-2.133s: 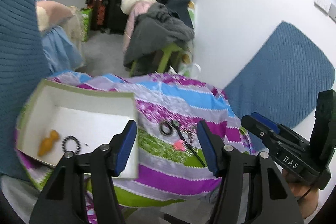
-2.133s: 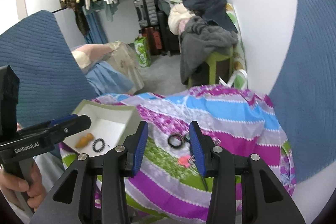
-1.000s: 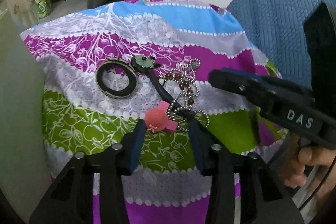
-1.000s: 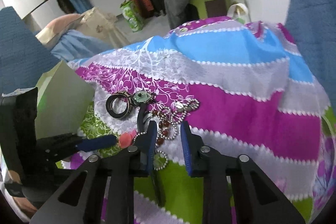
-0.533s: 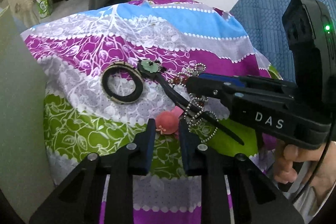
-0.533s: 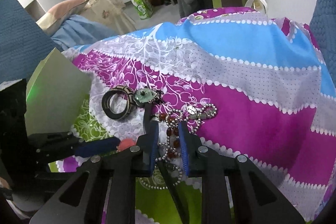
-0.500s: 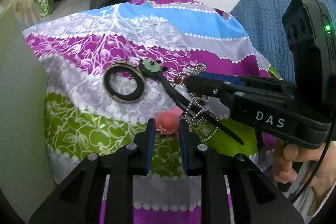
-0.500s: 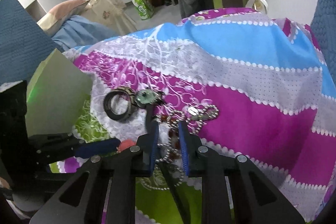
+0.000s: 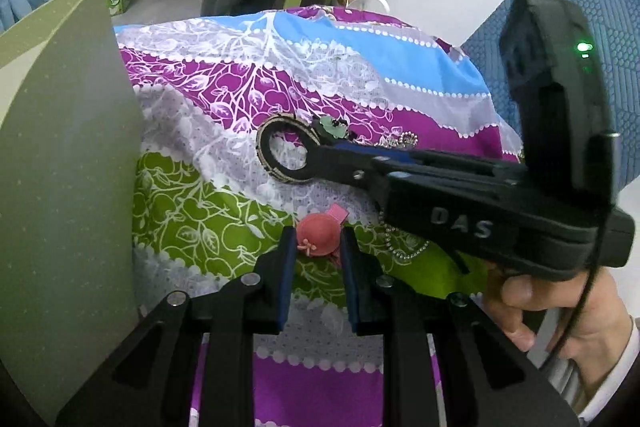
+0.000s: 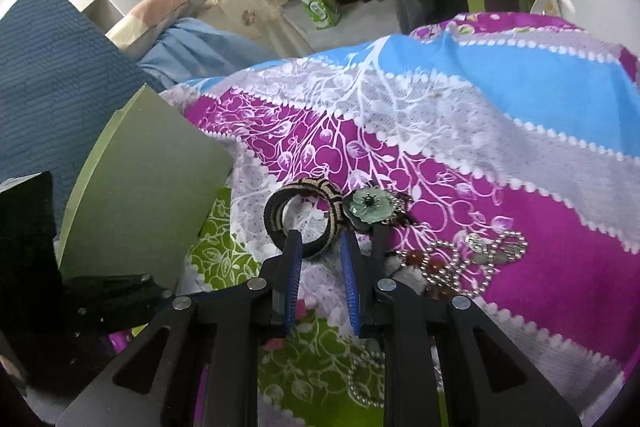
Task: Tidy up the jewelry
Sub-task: 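Close left tool on the pink flower clip while right tool grasps black patterned ring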
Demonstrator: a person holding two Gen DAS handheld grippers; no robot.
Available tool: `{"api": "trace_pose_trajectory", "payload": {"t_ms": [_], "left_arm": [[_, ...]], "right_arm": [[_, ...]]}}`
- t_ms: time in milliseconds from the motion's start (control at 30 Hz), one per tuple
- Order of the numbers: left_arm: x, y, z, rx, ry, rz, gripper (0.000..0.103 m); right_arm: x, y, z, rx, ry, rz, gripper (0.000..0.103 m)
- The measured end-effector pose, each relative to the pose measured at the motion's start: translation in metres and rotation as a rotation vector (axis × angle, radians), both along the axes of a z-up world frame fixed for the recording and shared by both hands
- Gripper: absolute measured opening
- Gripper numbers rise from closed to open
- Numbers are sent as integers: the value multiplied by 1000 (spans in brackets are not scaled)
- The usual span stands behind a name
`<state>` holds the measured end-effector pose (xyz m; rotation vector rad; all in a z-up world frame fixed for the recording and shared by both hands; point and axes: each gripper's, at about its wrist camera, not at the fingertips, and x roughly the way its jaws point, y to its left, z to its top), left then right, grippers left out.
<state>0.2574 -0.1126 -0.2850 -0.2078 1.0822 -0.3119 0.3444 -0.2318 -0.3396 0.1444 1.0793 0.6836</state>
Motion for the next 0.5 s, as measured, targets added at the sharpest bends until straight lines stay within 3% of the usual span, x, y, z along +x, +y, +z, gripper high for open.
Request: {"api": "trace_pose_trajectory", "payload": {"t_ms": [133, 167, 233, 500], "left_arm": [[2, 0, -1, -1, 1, 2, 23], [1, 0, -1, -1, 2, 3, 23], [1, 1, -1, -6, 5, 7, 23], [-1, 2, 4, -15, -2, 16, 22]], "right_arm": [[3, 4, -4, -9, 14, -4, 17], [3, 4, -4, -14, 14, -5, 11], [2, 5, -4, -34, 8, -13, 8], [-14, -14, 10, -118, -67, -91, 5]]}}
